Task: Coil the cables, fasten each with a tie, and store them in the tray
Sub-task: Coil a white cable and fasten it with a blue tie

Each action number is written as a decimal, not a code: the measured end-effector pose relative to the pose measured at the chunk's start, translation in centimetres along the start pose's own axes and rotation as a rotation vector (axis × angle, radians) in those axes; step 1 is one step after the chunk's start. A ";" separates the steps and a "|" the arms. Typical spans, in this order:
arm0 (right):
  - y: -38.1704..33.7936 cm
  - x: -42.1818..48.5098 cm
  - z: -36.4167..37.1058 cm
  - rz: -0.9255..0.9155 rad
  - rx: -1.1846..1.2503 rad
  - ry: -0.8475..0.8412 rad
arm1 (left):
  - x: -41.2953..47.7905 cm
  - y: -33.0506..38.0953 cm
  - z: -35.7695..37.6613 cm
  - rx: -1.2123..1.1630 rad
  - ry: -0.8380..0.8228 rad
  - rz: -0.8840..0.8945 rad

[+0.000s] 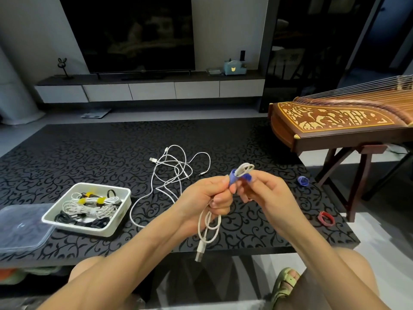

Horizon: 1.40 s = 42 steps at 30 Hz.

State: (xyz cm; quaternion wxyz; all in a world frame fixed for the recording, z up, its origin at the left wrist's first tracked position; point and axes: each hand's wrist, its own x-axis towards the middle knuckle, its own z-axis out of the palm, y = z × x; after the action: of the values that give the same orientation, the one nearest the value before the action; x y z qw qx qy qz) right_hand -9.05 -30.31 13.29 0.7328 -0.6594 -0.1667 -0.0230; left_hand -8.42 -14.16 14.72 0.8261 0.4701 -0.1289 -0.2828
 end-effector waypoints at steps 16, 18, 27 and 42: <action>0.1 -0.6 2.6 -0.071 -0.410 0.207 | -0.3 -0.1 -0.4 0.231 0.206 0.209; -0.1 -1.1 3.1 -0.097 -0.509 0.232 | -0.5 -0.6 -0.4 0.584 0.324 0.354; -1.1 -0.1 4.1 0.280 -0.060 0.300 | 0.2 -1.2 -0.5 1.574 0.492 0.762; 0.9 -0.6 3.2 0.113 -0.094 0.209 | -0.3 0.5 -0.9 1.336 0.232 0.482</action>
State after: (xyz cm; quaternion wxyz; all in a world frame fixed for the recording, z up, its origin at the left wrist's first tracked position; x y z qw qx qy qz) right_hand -10.03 -27.17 12.48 0.7147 -0.6952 -0.0504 -0.0580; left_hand -8.07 -13.13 14.68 0.4096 0.8607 -0.2858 0.0984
